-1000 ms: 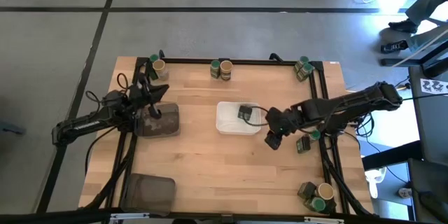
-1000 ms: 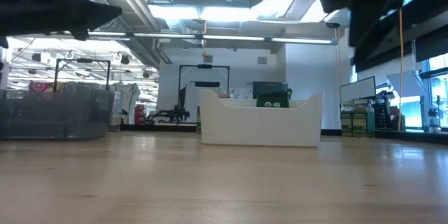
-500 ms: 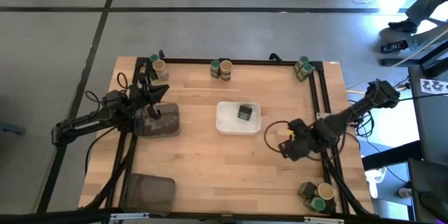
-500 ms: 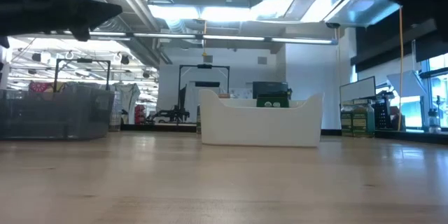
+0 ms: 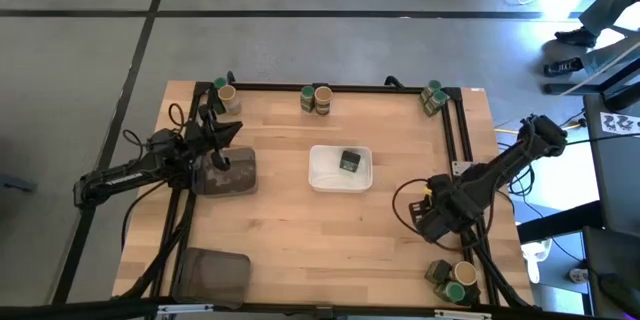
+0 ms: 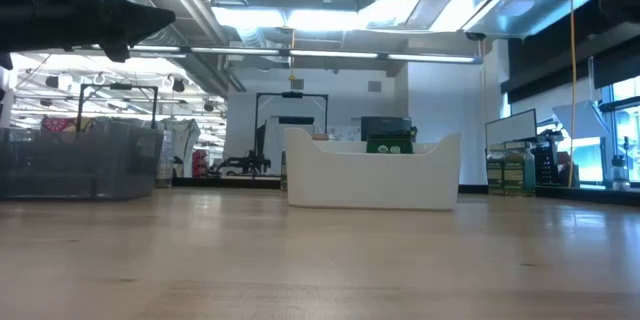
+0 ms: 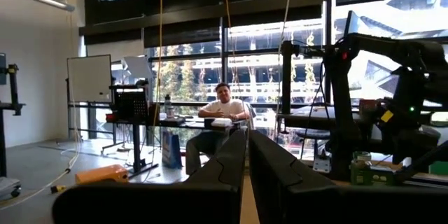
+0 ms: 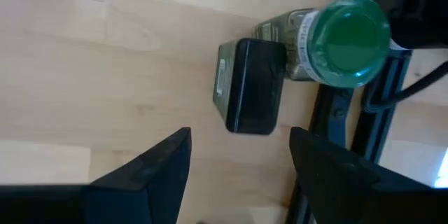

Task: Sort spices by type
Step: Put the black seasoning can into the white bin

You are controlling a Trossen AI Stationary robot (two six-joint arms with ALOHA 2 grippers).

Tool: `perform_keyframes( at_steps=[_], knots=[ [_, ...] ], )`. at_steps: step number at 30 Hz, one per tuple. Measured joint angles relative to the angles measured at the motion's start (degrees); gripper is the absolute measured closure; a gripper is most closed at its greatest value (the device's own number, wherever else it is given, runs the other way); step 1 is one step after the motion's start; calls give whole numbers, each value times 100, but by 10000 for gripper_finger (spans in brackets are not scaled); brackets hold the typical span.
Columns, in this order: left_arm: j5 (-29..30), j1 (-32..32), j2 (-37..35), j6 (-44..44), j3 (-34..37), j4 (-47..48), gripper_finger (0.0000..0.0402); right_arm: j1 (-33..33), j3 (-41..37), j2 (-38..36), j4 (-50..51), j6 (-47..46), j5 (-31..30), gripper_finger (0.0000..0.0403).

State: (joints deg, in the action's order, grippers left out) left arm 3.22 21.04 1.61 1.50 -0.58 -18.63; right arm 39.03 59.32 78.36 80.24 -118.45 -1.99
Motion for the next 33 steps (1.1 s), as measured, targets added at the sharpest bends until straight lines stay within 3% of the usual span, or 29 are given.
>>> perform_keyframes(
  at_steps=[22,30,33],
  knots=[
    [2,0,0,-7,0,2,384,-4,-1268,30,-1165,-113,-56,164],
    [2,0,0,-7,2,4,384,-4,-1266,30,-1302,188,-83,264],
    [2,0,0,-7,2,4,384,-4,-1263,30,-1323,370,-172,270]
  ],
)
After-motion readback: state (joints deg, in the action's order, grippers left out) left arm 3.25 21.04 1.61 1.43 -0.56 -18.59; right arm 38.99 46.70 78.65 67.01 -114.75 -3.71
